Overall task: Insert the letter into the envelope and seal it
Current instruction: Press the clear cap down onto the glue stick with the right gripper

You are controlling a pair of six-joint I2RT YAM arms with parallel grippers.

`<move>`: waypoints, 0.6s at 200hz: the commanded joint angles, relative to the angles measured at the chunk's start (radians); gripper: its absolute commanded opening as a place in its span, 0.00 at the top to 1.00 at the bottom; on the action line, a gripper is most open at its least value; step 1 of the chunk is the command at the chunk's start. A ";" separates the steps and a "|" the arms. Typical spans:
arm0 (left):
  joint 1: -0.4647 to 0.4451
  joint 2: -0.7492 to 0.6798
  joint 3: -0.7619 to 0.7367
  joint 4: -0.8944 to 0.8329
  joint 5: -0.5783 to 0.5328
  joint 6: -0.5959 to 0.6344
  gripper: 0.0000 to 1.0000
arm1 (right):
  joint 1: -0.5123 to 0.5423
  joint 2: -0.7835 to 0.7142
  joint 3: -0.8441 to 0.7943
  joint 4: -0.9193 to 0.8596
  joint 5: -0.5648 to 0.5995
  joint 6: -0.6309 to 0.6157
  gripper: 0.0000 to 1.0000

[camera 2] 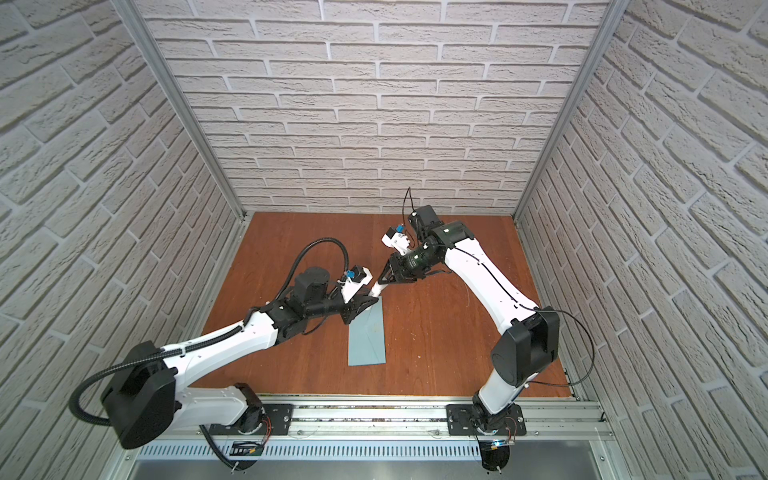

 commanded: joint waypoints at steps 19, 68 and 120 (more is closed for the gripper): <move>-0.024 0.011 0.078 -0.016 0.006 0.096 0.97 | 0.035 0.023 0.071 -0.057 0.000 -0.052 0.85; -0.036 0.027 0.107 -0.054 -0.002 0.134 1.00 | 0.066 0.057 0.126 -0.136 0.048 -0.084 0.85; -0.043 0.014 0.105 -0.021 -0.024 0.135 1.00 | 0.092 0.096 0.165 -0.192 0.141 -0.087 0.87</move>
